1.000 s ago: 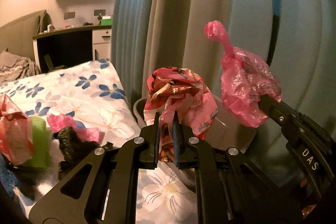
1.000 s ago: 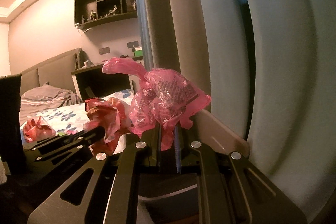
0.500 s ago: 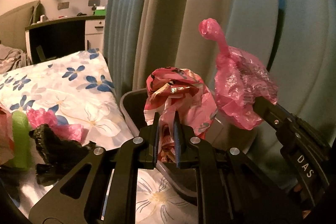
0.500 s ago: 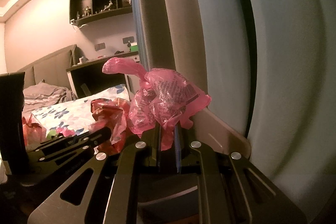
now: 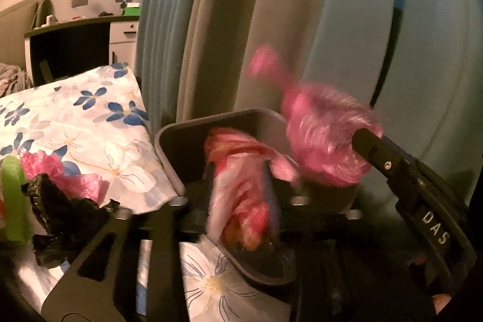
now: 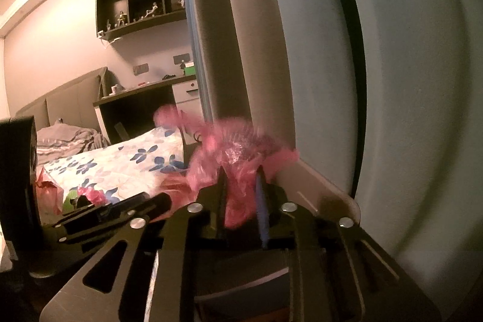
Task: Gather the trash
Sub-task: 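Open both tools over the grey bin to drop wrapper and bag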
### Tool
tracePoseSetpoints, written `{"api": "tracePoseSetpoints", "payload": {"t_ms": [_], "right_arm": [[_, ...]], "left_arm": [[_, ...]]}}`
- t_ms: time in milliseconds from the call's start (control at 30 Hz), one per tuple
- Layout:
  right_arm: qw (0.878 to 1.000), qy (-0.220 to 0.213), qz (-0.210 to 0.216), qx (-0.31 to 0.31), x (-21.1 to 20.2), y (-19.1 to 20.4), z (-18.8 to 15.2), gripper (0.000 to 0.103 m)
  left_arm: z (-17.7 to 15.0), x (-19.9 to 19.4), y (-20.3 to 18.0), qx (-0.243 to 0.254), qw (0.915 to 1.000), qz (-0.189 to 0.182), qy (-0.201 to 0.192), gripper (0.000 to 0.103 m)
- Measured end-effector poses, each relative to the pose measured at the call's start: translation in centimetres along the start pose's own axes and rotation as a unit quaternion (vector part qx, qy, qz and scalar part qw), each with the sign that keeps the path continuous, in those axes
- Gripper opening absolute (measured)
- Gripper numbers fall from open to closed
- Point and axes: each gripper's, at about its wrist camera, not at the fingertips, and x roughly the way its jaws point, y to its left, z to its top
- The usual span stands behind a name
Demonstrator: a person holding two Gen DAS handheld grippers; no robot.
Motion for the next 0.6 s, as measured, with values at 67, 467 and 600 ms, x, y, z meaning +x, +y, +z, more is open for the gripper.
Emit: {"api": "tracePoseSetpoints", "payload": {"t_ms": [67, 467, 600], "right_arm": [[1.000, -0.002, -0.001, 0.003, 0.0, -0.2, 0.1, 0.028], [0.999, -0.031, -0.012, 0.018, -3.1, -0.2, -0.4, 0.076], [0.999, -0.032, -0.011, 0.011, -4.2, 0.9, -1.2, 0.086]], "left_arm": [[-0.2, -0.3, 0.2, -0.002, 1.0000, -0.001, -0.006, 0.058], [-1.2, -4.8, 2.7, -0.018, 0.9950, 0.092, -0.037, 0.095], [-2.0, -7.5, 4.1, -0.026, 0.9897, 0.132, -0.051, 0.096]]}}
